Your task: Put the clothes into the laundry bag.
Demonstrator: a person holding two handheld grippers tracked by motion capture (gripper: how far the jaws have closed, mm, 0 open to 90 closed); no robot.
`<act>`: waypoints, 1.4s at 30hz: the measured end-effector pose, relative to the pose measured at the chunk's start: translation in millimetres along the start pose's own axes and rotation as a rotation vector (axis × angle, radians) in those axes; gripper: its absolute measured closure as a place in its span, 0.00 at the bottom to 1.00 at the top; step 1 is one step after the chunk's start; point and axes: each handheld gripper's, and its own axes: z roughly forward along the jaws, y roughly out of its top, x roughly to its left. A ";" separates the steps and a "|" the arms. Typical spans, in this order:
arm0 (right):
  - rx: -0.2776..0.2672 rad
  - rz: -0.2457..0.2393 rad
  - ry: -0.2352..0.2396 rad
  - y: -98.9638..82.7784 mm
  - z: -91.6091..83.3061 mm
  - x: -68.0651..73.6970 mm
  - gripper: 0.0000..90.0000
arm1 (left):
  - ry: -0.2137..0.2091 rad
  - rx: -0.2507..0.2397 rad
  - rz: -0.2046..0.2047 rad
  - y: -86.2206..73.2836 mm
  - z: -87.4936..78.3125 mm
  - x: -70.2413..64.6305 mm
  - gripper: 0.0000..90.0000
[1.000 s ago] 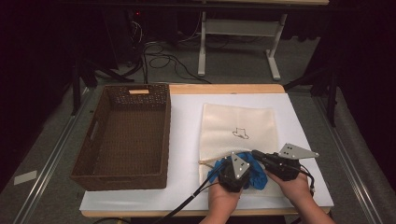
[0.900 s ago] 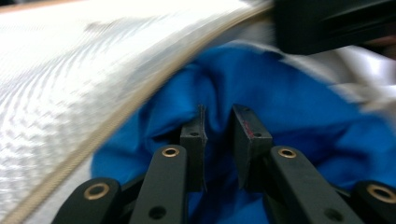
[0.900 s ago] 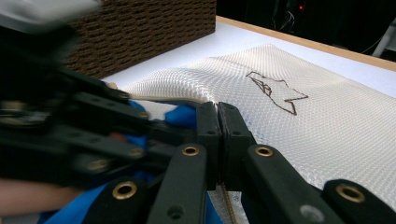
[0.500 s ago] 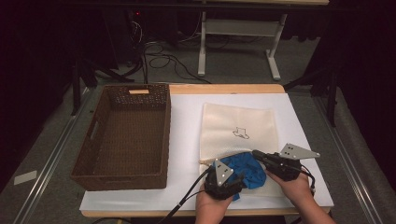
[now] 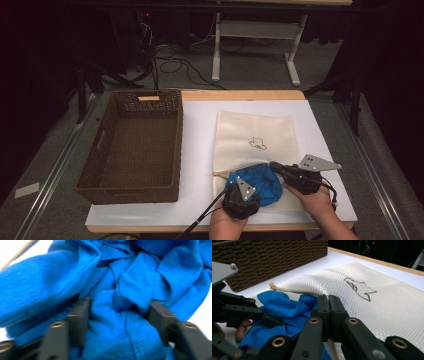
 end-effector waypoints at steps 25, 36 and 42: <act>-0.014 -0.004 0.014 4.4 0.4 5.5 1.00 | -0.009 -0.151 -0.075 14.6 -16.9 17.5 0.81; -0.022 -0.002 0.009 5.0 -1.1 3.9 1.00 | 0.025 -0.160 -0.070 26.1 4.2 16.0 0.80; -0.025 -0.006 0.010 5.0 -1.2 2.6 1.00 | 0.039 -0.153 -0.058 36.6 23.9 13.1 0.80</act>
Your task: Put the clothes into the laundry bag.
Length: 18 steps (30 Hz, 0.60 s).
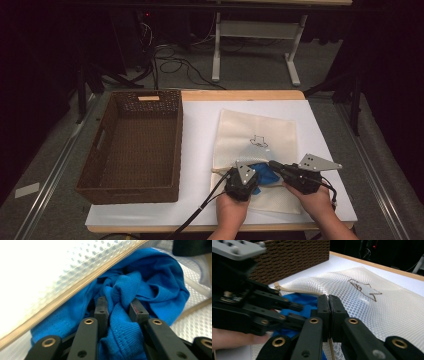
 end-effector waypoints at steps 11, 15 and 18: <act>0.000 0.018 -0.005 -1.4 -1.0 -3.3 1.00 | 0.002 0.007 0.029 7.8 25.7 -8.3 0.65; 0.003 0.012 -0.004 -2.1 -0.7 -3.5 1.00 | -0.018 0.018 0.044 3.1 12.2 -9.1 0.44; 0.001 0.010 -0.004 -1.7 -0.9 -2.3 1.00 | -0.025 -0.003 0.069 -2.0 -4.2 -9.1 0.38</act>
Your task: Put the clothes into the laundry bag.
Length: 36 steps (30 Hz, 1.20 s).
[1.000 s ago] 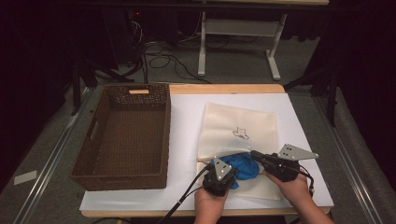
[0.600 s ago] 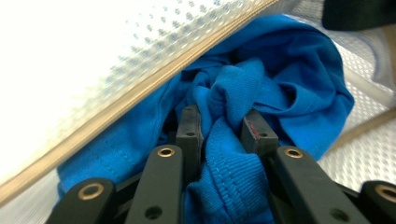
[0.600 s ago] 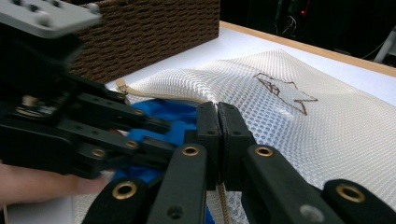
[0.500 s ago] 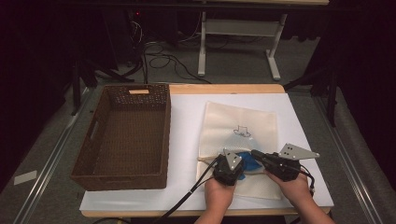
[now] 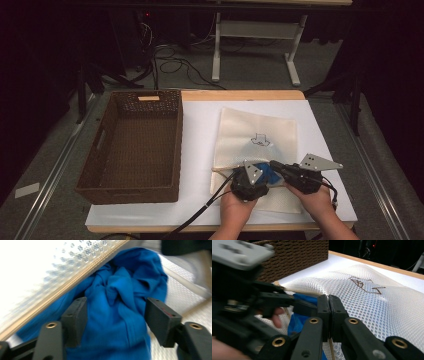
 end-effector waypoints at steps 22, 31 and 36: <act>0.005 -0.001 0.000 0.2 0.2 1.8 1.00 | -0.016 0.138 -0.024 2.6 12.2 11.8 0.91; 0.003 0.005 0.001 0.3 0.8 1.4 1.00 | 0.008 0.092 -0.027 16.4 30.1 8.2 0.90; 0.004 0.007 -0.004 0.0 0.6 0.3 1.00 | 0.024 0.063 -0.014 21.8 45.9 -0.5 0.89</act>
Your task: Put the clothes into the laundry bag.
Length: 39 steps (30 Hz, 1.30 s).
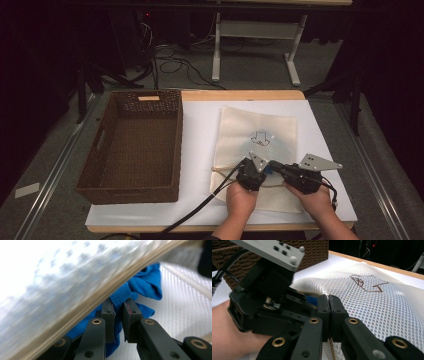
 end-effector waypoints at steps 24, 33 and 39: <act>0.000 0.009 -0.008 -1.2 -3.0 -2.3 1.00 | -0.002 -0.129 0.034 -33.0 -102.0 27.1 0.52; 0.002 0.013 -0.008 -2.3 -4.1 -1.4 1.00 | 0.046 -0.117 0.040 -55.8 -139.9 63.4 0.46; 0.001 0.010 -0.010 -2.8 -4.8 -2.0 1.00 | 0.039 -0.139 -0.019 -61.4 -139.2 76.5 0.41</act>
